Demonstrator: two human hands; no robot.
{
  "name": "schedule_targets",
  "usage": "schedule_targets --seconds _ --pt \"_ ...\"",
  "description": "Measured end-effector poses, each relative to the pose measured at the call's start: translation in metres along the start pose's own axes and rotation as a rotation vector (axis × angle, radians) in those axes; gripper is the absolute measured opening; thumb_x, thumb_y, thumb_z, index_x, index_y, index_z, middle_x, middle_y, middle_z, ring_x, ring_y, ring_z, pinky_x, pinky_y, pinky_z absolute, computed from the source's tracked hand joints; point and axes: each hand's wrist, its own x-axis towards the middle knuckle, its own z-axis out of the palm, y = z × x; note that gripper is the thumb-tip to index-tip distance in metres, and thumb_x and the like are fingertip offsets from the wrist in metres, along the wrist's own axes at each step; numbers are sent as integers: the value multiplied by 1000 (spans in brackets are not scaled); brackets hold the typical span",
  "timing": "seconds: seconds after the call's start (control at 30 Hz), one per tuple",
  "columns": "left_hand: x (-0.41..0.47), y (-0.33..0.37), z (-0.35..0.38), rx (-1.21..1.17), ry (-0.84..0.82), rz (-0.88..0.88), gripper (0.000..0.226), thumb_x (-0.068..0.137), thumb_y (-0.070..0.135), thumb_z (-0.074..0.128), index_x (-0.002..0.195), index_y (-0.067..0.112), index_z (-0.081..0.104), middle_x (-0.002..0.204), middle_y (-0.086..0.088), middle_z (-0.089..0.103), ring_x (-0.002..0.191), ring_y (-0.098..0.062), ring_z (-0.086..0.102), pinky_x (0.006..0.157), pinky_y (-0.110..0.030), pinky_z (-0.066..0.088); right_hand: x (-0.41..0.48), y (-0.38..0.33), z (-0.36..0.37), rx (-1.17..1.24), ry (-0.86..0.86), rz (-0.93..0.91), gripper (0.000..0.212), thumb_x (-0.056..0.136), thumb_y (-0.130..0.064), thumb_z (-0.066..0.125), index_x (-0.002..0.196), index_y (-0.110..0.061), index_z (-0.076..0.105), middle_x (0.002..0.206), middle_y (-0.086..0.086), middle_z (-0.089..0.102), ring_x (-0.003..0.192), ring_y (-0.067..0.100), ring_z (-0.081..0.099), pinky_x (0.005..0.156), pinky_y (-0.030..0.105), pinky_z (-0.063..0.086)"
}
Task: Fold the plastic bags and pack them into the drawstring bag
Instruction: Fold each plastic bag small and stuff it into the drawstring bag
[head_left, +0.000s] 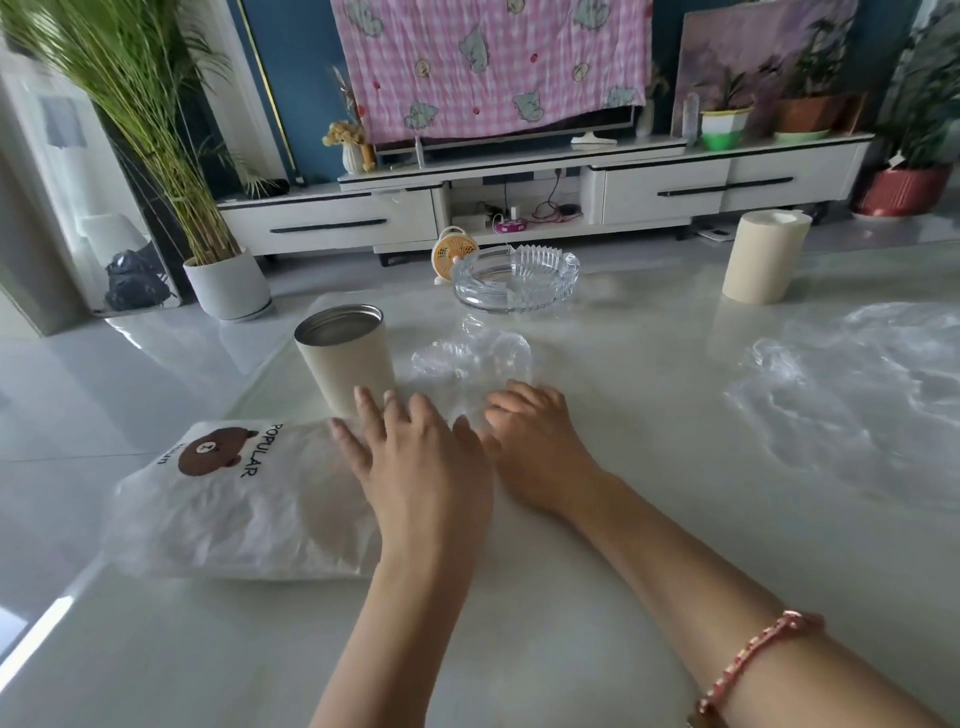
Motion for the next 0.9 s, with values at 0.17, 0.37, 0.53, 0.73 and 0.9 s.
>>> schedule_targets --seconds 0.17,0.37,0.53,0.73,0.9 --pt "-6 13 5 -368 91 223 36 92 0 41 124 2 57 135 -12 52 141 -23 25 109 -24 18 -28 11 -18 -66 187 -62 20 64 -5 51 49 -18 47 54 3 48 57 27 55 77 34 35" --pt "-24 33 -2 -494 -181 267 33 96 9 42 122 16 60 122 1 62 114 -14 54 72 -2 29 -131 13 -59 -220 90 -306 11 55 -12 63 64 -19 61 62 -1 50 58 17 48 60 28 38" --pt "-36 38 13 -492 -751 366 37 90 36 38 86 6 59 81 -7 58 78 -21 53 79 -38 44 -166 31 -72 150 85 -229 42 72 -14 52 114 -17 48 96 0 57 88 12 46 82 18 35" --pt "-30 36 7 -404 -924 416 54 88 61 46 125 24 55 126 11 52 120 -8 46 107 -29 29 -164 73 -88 239 -47 14 29 78 -5 54 101 -23 57 108 -11 50 99 7 48 87 18 34" --pt "-33 30 2 -267 -841 531 65 77 46 69 135 37 44 137 25 35 123 7 34 101 -14 27 -157 87 -94 590 135 223 7 90 -12 59 87 -16 64 83 -8 69 80 -1 61 75 14 45"
